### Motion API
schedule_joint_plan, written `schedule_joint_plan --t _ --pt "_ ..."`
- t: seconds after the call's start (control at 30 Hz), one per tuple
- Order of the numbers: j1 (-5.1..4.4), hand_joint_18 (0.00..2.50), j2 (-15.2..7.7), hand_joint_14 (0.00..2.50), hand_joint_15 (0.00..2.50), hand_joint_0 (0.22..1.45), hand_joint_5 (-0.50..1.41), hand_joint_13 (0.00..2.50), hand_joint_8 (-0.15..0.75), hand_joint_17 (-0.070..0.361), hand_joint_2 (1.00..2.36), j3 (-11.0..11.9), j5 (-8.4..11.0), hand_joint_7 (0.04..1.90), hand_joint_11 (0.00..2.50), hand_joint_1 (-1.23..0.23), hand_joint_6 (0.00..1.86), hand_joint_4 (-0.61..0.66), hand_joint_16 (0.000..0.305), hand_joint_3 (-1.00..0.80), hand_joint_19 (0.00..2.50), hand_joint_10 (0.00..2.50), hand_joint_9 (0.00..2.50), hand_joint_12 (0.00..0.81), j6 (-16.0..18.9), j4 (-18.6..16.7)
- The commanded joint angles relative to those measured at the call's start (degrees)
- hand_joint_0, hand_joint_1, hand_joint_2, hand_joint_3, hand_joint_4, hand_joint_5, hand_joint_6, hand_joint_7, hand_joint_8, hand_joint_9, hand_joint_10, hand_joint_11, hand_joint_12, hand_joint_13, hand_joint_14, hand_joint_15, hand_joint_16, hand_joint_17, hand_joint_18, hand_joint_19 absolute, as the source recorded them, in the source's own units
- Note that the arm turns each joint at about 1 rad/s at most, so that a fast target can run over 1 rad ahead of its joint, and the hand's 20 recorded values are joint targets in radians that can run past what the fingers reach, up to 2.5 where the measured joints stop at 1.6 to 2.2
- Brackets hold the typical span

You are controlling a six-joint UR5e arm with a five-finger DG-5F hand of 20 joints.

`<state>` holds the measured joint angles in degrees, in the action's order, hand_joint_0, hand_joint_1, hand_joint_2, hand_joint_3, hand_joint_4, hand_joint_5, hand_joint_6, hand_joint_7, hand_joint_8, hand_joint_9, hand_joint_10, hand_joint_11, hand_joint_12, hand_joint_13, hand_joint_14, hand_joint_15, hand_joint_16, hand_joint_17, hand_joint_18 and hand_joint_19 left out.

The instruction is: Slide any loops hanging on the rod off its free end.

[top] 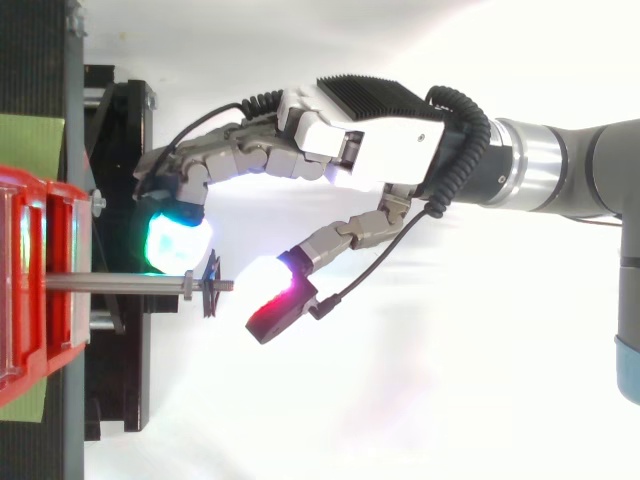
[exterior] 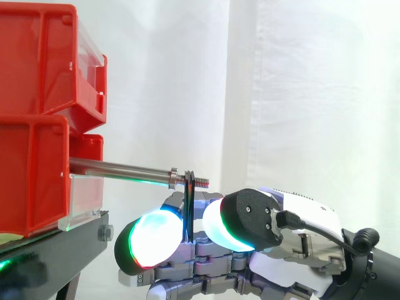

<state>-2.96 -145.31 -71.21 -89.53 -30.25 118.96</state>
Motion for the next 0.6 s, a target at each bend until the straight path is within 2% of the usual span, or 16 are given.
schedule_joint_plan --t 0.0,0.2,0.57 --pt "-0.11 0.55 0.02 0.01 0.14 0.56 -0.15 0.47 0.254 0.126 1.01 0.02 0.14 1.13 0.33 -0.66 0.50 0.23 0.056 -0.36 0.30 0.01 0.60 0.344 0.81 -0.04" --pt "-0.38 0.55 -0.07 0.01 0.15 0.56 -0.14 0.48 0.256 0.126 1.01 0.02 0.14 1.21 0.34 -0.66 0.50 0.21 0.056 -0.35 0.31 0.01 0.60 0.345 2.04 -0.13" --pt "-0.64 0.55 0.02 0.01 0.15 0.56 -0.16 0.48 0.258 0.126 1.01 0.02 0.14 1.08 0.35 -0.67 0.60 0.19 0.056 -0.35 0.30 0.01 0.60 0.345 2.13 -0.39"
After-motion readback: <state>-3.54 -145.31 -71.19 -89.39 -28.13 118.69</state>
